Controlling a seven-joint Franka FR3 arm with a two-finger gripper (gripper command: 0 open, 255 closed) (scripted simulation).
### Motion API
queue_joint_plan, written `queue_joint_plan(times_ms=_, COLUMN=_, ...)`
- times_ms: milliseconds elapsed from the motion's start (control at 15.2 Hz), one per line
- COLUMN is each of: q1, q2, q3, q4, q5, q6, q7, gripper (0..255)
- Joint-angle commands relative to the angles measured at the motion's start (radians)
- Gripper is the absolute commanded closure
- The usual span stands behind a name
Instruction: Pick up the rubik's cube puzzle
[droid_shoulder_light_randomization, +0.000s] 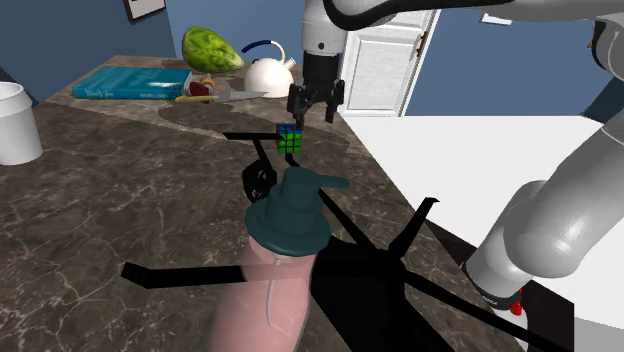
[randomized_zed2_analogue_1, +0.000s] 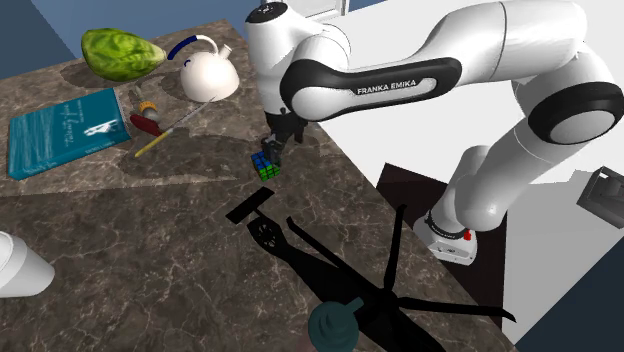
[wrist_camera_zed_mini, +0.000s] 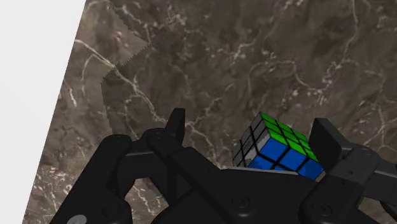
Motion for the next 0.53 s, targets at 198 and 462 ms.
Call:
queue_joint_plan(times_ms=198, q1=0.021, q2=0.167, q3=0.029, q4=0.154, q5=-0.018, q6=0.015, q7=0.072, gripper=0)
queue_joint_plan(times_ms=462, q1=0.021, q2=0.168, q3=0.029, q4=0.101, q5=-0.018, q6=0.068, q7=0.071, gripper=0)
